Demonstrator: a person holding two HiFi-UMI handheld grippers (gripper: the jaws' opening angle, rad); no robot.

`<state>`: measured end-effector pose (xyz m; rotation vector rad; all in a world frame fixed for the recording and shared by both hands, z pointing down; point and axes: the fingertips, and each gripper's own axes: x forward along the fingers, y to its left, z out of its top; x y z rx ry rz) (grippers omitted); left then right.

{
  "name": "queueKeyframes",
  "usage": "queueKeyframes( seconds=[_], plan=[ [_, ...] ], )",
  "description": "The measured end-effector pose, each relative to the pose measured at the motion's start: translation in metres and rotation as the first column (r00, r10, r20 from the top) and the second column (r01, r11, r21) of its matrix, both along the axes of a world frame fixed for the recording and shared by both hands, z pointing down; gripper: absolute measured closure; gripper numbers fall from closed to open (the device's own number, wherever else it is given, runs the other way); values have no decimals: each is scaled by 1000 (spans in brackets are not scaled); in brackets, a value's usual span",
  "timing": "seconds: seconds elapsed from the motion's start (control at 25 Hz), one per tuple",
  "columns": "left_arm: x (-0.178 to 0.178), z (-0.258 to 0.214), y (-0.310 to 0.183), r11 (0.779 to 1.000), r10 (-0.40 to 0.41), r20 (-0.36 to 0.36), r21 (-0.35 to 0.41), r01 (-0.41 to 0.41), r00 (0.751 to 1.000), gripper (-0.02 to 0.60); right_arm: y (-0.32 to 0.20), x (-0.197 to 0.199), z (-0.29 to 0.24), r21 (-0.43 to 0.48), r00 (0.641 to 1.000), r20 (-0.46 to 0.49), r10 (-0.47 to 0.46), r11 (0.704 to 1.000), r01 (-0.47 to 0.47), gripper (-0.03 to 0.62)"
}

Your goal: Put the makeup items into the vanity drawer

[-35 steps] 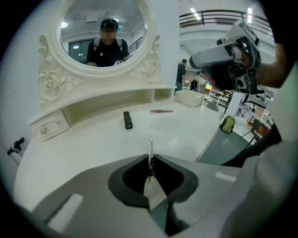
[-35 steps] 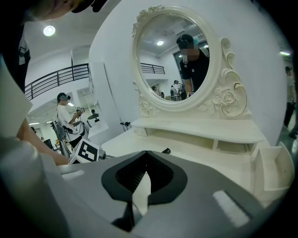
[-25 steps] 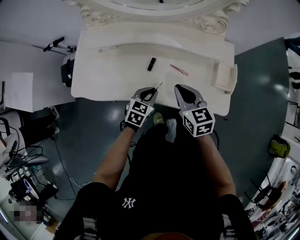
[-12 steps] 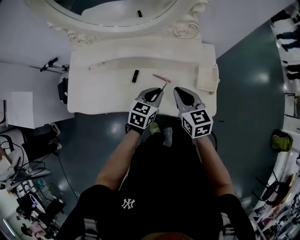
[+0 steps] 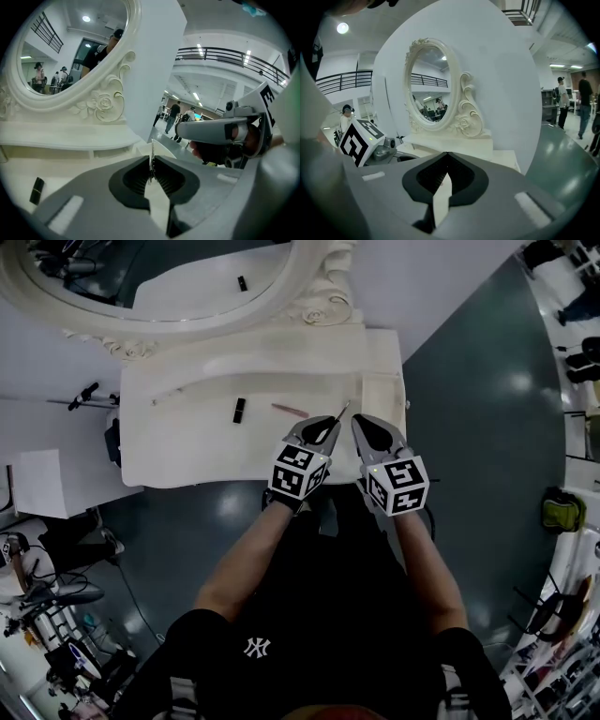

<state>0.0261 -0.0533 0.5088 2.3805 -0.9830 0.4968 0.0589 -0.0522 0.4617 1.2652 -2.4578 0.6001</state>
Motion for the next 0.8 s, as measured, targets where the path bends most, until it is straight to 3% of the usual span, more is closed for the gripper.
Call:
queueKeyframes(
  seconds=[0.4,0.8],
  plan=[
    [73,19,-29,999,-8,-3,-44,8,1000,546,-27,62,13,-21,1000,4,13,1000,-13,571],
    [106,47,-50,992,-65,25,-111,67,998,546,-43,97,27,-49,1000,18,15,999,-14,571]
  ],
)
